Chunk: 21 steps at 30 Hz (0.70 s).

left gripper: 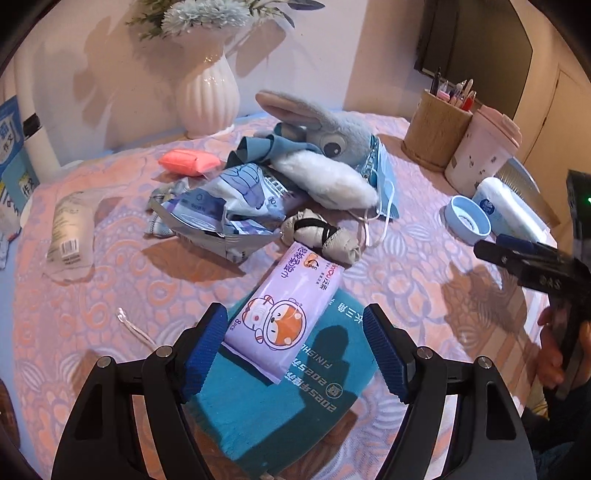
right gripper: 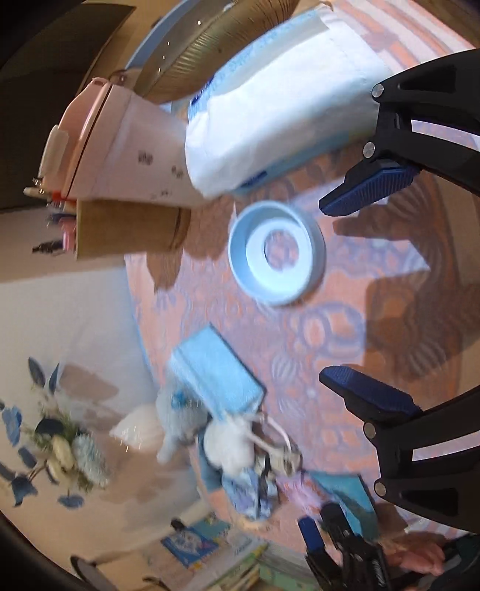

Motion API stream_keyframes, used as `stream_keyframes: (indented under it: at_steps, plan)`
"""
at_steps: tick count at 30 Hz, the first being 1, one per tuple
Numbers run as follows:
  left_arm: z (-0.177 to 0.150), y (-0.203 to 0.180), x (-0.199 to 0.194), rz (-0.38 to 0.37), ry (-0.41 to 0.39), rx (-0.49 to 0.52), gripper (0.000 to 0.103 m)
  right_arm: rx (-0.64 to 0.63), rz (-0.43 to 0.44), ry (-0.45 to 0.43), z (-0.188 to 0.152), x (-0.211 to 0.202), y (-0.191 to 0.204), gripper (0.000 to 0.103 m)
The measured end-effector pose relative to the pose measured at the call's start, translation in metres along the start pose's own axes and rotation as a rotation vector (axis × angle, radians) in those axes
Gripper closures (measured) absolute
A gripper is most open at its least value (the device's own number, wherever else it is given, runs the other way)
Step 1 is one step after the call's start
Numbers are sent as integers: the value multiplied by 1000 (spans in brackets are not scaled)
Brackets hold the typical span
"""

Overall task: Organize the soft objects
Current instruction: 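Grasp the purple wet-wipes pack with the left tool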

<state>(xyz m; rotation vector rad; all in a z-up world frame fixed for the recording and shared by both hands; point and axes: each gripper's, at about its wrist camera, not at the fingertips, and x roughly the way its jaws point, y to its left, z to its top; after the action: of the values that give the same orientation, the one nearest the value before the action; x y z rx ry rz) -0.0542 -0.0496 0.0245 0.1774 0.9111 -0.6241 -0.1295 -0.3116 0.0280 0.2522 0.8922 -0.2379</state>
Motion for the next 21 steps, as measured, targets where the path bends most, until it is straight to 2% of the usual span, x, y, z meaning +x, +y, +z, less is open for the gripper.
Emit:
stream_keyframes:
  at_steps: [5, 11, 13, 14, 15, 16, 17, 19, 21]
  plan:
    - [0, 0, -3, -9, -6, 3, 28, 16, -5, 19, 8, 6, -5, 21]
    - [3, -8, 4, 29, -2, 28, 28, 4, -98, 58, 20, 30, 5, 21]
    - [4, -9, 5, 29, -9, 22, 29, -18, -141, 44, 19, 32, 9, 27]
    - [4, -9, 5, 30, -12, 19, 31, -31, -162, 37, 18, 33, 11, 39]
    - [3, -8, 4, 33, -16, 15, 32, -47, -173, 28, 18, 32, 12, 44]
    - [3, -9, 4, 37, -18, 16, 44, -50, -161, 24, 17, 31, 11, 44]
    - [3, -8, 4, 47, -22, 18, 63, -52, -141, 22, 17, 30, 11, 45]
    - [2, -6, 2, 26, -32, -3, 64, -71, -102, 17, 15, 25, 14, 46]
    - [1, -4, -2, 2, -49, -29, 68, -113, -17, 12, 11, 16, 23, 46]
